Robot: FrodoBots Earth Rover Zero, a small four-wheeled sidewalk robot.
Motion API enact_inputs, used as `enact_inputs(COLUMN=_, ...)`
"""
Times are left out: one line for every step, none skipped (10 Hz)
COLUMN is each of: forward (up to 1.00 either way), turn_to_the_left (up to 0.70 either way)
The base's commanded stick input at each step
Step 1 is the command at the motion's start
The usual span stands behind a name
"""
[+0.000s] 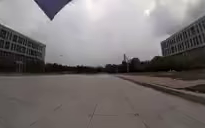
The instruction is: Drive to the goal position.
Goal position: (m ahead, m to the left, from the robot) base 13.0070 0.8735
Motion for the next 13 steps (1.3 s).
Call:
enact_inputs(forward=0.7, turn_to_the_left=0.0)
enact_inputs(forward=0.7, turn_to_the_left=0.0)
enact_inputs(forward=0.7, turn_to_the_left=0.0)
enact_inputs(forward=0.7, turn_to_the_left=0.0)
enact_inputs(forward=0.7, turn_to_the_left=0.0)
enact_inputs(forward=0.7, turn_to_the_left=0.0)
enact_inputs(forward=0.7, turn_to_the_left=0.0)
enact_inputs(forward=0.7, turn_to_the_left=0.0)
enact_inputs(forward=0.7, turn_to_the_left=0.0)
enact_inputs(forward=0.7, turn_to_the_left=0.0)
enact_inputs(forward=0.7, turn_to_the_left=0.0)
enact_inputs(forward=0.7, turn_to_the_left=0.0)
enact_inputs(forward=0.7, turn_to_the_left=0.0)
